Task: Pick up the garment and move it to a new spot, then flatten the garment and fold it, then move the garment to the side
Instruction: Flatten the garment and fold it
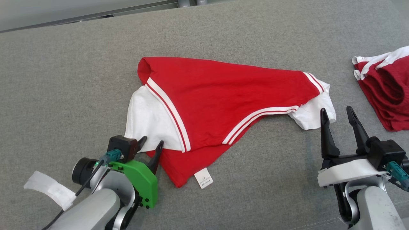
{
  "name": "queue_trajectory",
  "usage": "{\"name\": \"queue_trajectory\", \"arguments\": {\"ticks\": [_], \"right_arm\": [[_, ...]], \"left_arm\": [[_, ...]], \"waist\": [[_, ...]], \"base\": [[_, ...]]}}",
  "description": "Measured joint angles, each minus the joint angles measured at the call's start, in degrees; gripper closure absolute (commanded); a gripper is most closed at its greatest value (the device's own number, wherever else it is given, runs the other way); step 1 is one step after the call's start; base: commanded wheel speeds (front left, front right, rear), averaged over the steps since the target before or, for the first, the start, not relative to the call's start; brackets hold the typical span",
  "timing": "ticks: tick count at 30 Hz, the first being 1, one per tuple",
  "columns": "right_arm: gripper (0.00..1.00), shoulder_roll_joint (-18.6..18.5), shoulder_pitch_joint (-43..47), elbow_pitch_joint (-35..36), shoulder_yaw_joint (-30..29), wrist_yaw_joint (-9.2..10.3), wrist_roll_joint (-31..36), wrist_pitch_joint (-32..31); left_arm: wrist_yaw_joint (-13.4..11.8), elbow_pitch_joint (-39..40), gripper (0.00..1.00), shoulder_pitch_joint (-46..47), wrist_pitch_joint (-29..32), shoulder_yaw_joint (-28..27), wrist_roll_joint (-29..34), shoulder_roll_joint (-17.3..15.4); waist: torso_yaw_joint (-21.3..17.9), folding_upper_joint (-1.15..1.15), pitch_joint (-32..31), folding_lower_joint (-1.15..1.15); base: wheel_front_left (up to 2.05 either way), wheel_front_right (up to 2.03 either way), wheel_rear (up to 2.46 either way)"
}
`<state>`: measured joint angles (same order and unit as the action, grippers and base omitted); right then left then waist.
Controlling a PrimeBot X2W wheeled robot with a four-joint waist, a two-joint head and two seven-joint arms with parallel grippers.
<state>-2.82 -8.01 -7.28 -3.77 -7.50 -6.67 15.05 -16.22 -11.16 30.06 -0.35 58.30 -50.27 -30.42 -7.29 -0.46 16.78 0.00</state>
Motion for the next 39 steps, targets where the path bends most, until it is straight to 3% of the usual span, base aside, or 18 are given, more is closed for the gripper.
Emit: {"name": "queue_trajectory", "arguments": {"ticks": [13,14,16,17,22,26,29,39], "right_arm": [[0.00,0.00,0.10,-0.11,-0.04,0.00,-0.35,0.00],[0.00,0.01,0.11,-0.14,-0.01,0.00,-0.40,0.01],[0.00,0.00,0.20,-0.20,-0.16,0.00,-0.40,0.00],[0.00,0.00,0.30,-0.20,-0.18,0.00,-0.40,0.01],[0.00,0.00,0.72,-0.26,-0.24,0.00,-0.66,0.01],[0.00,0.00,0.94,-0.09,-0.76,0.00,-0.81,0.00],[0.00,-0.02,0.96,-0.07,-0.92,0.01,-0.90,0.01],[0.00,0.00,-0.60,-0.20,-0.31,0.00,-0.97,0.00]], "left_arm": [[0.70,3.78,1.00,-0.06,0.23,-0.45,-1.41,-0.18],[0.54,5.14,0.96,-0.51,0.26,-0.53,-1.89,-0.25],[-0.23,8.95,0.55,-2.19,0.38,-0.57,-2.99,-0.80],[-0.75,11.01,0.00,-3.28,0.60,-0.76,-3.61,-1.16],[-4.37,20.98,0.00,-8.15,0.18,-1.12,-4.67,-3.37],[-8.90,29.86,0.00,-13.74,-0.35,-0.94,-5.15,-5.71],[-10.48,32.15,0.00,-15.67,-0.91,-1.77,-7.09,-5.48],[-6.02,25.02,0.00,-14.89,0.80,-0.27,-10.78,0.97]], "waist": [[0.18,0.00,-0.07,0.00],[0.17,0.00,-0.10,0.00],[0.16,0.00,-0.16,0.00],[0.14,0.00,-0.20,0.00],[-0.05,0.00,-0.44,0.00],[-0.01,0.00,-0.43,0.00],[0.64,0.00,0.00,0.00],[2.15,0.00,2.00,0.00]], "base": [[0.00,0.00,0.00],[0.00,0.00,0.00],[0.00,0.00,0.00],[0.00,0.00,0.00],[0.00,0.00,0.00],[0.00,0.00,0.00],[0.00,0.00,0.00],[0.00,0.00,0.00]]}}
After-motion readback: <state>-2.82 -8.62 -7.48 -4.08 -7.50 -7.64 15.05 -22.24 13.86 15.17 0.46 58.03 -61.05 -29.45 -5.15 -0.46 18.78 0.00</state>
